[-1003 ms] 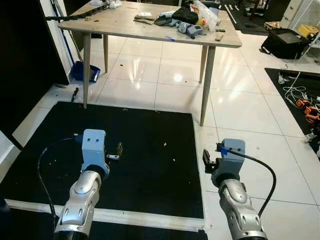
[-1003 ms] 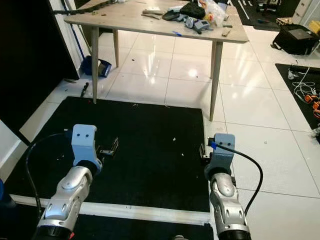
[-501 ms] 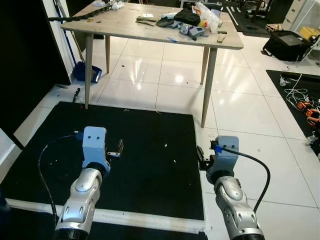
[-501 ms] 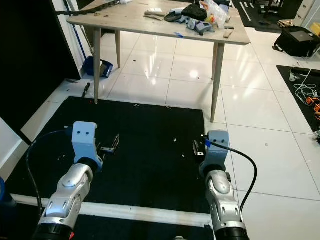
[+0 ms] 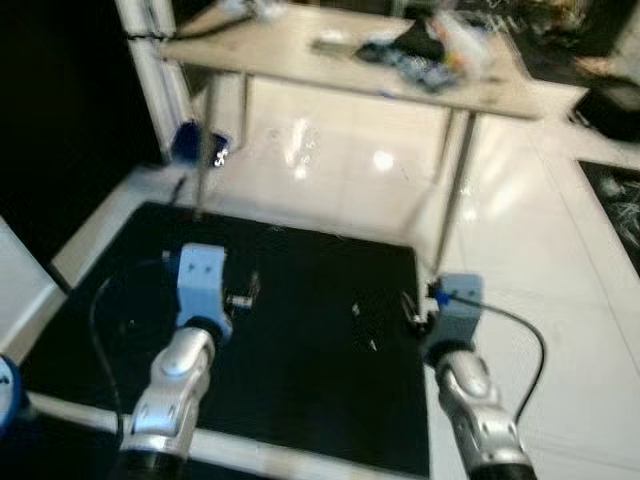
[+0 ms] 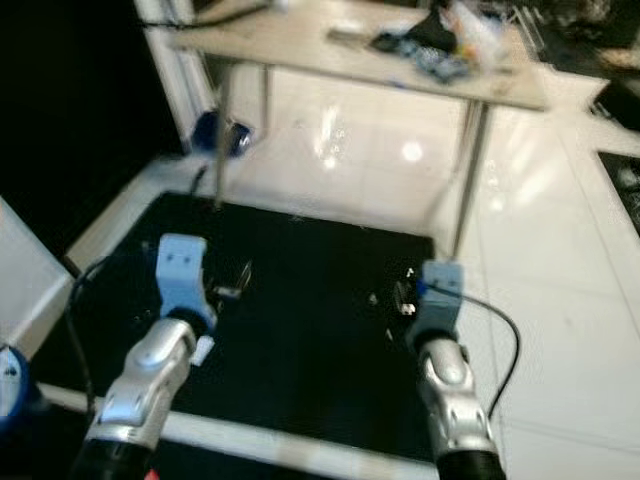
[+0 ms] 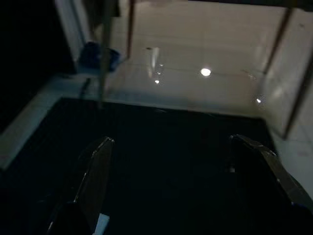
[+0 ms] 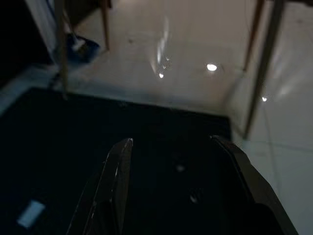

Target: Picking trash to rubbish bin

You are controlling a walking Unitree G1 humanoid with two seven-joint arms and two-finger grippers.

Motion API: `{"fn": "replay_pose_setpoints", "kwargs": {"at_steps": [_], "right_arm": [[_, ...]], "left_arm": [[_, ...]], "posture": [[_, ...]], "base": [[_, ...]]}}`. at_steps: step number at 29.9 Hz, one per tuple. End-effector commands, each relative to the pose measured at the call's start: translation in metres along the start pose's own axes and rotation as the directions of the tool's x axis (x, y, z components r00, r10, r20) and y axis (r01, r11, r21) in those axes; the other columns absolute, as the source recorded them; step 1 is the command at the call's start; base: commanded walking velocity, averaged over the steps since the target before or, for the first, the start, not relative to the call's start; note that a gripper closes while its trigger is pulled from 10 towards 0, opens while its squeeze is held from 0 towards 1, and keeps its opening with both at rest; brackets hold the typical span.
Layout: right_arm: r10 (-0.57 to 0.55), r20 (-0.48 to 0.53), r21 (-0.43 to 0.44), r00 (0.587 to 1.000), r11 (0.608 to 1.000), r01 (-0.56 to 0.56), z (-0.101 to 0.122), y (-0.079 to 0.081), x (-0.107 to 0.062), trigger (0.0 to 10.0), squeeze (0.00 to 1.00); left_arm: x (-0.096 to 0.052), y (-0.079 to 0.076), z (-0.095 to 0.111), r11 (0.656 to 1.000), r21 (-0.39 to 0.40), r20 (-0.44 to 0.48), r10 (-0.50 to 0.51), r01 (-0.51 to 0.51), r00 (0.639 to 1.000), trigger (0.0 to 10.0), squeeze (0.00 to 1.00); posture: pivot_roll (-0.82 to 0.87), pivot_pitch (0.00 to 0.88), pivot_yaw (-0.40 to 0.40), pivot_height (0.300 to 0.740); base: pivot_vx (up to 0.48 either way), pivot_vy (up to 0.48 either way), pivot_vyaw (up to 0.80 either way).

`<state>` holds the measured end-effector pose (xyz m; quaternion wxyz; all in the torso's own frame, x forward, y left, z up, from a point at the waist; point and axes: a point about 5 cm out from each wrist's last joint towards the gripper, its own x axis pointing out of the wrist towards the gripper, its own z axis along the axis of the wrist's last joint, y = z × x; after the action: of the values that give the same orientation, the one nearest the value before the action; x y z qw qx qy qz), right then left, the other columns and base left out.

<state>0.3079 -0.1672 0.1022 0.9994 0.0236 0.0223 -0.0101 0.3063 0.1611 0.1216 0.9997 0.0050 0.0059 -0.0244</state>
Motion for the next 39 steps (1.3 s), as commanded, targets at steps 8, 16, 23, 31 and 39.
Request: {"fn": "replay_pose_setpoints", "kwargs": {"at_steps": [8, 16, 23, 31, 39], "right_arm": [[0.007, -0.038, 0.002, 0.999, 1.000, -0.007, -0.0106, 0.0028, -0.0035, 10.0, 0.00], [0.007, -0.030, 0.007, 1.000, 1.000, -0.007, -0.0089, 0.0045, -0.0020, 10.0, 0.00], [0.011, -0.027, 0.013, 1.000, 1.000, -0.011, -0.0081, 0.0058, -0.0012, 10.0, 0.00], [0.015, -0.021, 0.015, 1.000, 1.000, -0.014, -0.0078, 0.0061, -0.0018, 10.0, 0.00], [0.022, -0.018, 0.011, 1.000, 1.000, -0.021, -0.0079, 0.0070, -0.0019, 10.0, 0.00]], "left_arm": [[-0.0006, 0.0013, -0.0058, 1.000, 0.014, -0.032, 0.000, 0.000, 0.999, 10.0, 0.00], [0.0003, 0.0021, -0.0038, 1.000, 0.018, -0.025, -0.003, 0.003, 1.000, 10.0, 0.00], [0.0026, 0.0009, -0.0021, 1.000, 0.021, -0.021, -0.011, 0.011, 1.000, 10.0, 0.00], [0.0043, -0.0003, -0.0007, 1.000, 0.020, -0.017, -0.015, 0.015, 1.000, 10.0, 0.00], [0.0053, -0.0003, 0.0003, 0.999, 0.026, -0.014, -0.020, 0.020, 1.000, 10.0, 0.00]], "posture": [[0.01, 0.102, -0.006, 0.740], [0.02, 0.105, -0.001, 0.740], [0.02, 0.107, 0.005, 0.740], [0.02, 0.106, 0.011, 0.740], [0.02, 0.103, 0.013, 0.740]], "base": [[0.288, 0.000, 0.00], [0.284, 0.000, 0.00], [0.286, 0.000, 0.00], [0.291, 0.000, 0.00], [0.292, 0.000, 0.00]]}}
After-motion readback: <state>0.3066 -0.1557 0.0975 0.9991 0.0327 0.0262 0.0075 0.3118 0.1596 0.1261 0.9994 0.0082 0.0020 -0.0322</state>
